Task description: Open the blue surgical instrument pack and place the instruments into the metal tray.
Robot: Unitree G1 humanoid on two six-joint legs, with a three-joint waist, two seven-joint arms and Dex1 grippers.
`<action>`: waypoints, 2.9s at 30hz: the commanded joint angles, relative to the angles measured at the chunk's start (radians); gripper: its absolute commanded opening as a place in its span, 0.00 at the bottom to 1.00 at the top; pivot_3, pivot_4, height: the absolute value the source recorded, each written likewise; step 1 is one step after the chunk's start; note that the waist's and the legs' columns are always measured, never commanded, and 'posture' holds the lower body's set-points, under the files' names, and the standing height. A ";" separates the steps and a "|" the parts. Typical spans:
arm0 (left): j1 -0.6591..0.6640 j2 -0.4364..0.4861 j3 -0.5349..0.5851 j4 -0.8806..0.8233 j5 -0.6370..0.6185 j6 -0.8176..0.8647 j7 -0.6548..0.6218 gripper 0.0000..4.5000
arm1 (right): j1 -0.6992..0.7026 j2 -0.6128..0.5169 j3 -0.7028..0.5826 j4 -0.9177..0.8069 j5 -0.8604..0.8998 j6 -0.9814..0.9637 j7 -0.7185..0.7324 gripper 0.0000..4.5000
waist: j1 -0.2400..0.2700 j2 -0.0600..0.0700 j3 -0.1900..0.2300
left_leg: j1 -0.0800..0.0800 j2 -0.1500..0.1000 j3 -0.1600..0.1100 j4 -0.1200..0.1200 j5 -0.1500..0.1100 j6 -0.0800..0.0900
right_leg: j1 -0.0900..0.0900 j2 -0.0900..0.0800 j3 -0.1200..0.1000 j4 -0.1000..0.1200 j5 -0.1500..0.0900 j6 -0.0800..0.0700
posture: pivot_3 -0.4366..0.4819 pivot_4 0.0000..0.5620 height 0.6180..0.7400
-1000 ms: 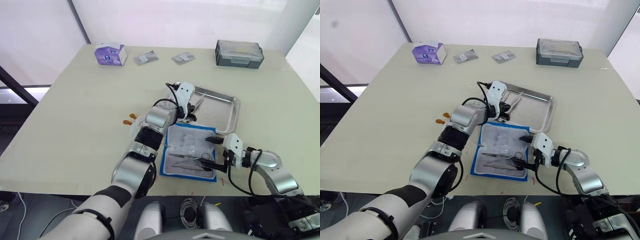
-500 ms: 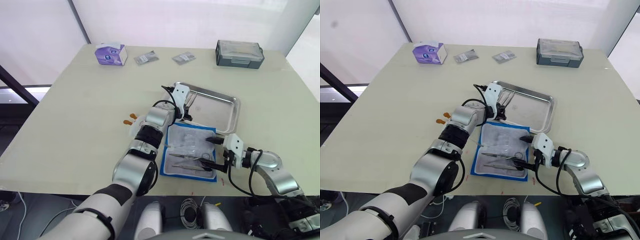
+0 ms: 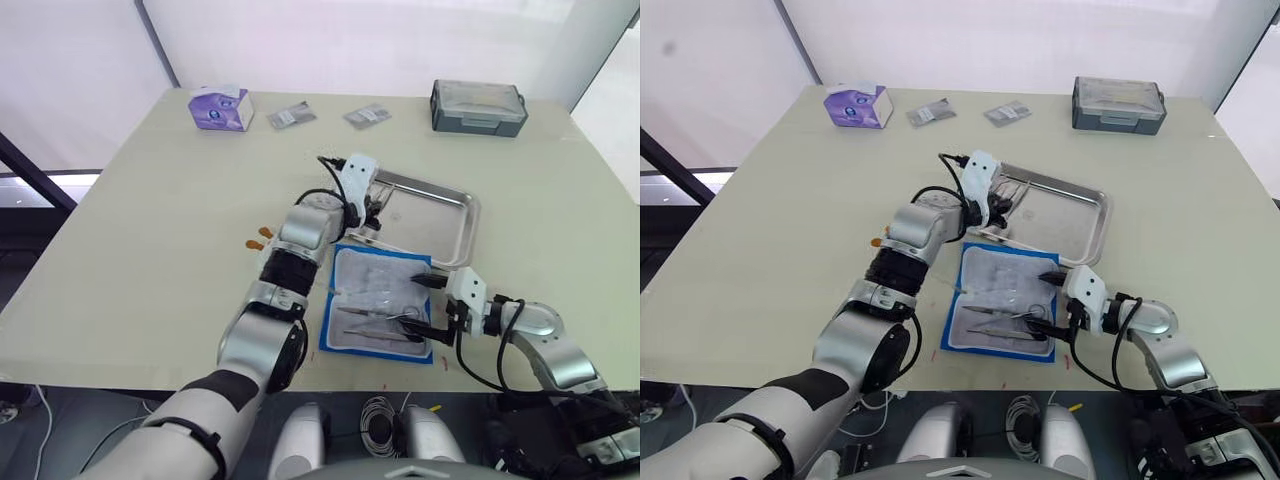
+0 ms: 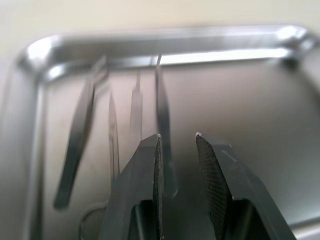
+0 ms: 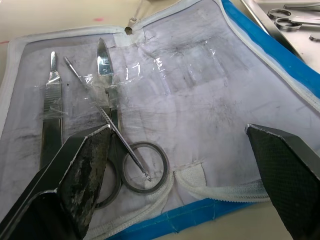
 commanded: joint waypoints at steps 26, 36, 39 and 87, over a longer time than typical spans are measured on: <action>0.539 0.564 -0.015 -0.500 -0.332 -0.434 -1.031 0.99 | 0.054 -0.019 0.052 0.114 -0.100 0.046 -0.021 1.00 | -0.006 0.003 0.000 | 0.001 0.001 0.000 0.000 -0.002 0.003 | 0.001 0.000 0.000 0.000 -0.001 -0.001 | 0.48 0.27 0.89; 0.565 0.596 -0.065 -0.450 -0.280 -0.620 -1.141 0.99 | 0.052 -0.017 0.045 0.102 -0.093 0.042 -0.020 1.00 | -0.006 0.003 0.000 | 0.001 0.001 0.000 -0.001 -0.002 0.003 | 0.001 0.000 0.000 0.000 -0.002 -0.003 | 0.48 0.27 0.89; 0.571 0.585 -0.063 -0.446 -0.297 -0.631 -1.144 0.99 | 0.054 -0.022 0.036 0.089 -0.085 0.037 -0.016 1.00 | -0.006 0.003 0.000 | 0.001 0.001 0.000 0.000 -0.002 0.003 | 0.001 0.000 0.000 0.000 -0.002 -0.003 | 0.48 0.27 0.89; 0.482 0.409 -0.176 -0.031 -0.140 -1.032 -1.169 0.99 | 0.177 -0.224 -0.259 -0.559 0.254 0.236 0.059 1.00 | 0.012 0.012 0.027 | -0.004 0.000 0.001 0.001 -0.002 0.003 | -0.002 0.000 -0.002 -0.001 0.000 0.000 | 0.48 0.27 0.89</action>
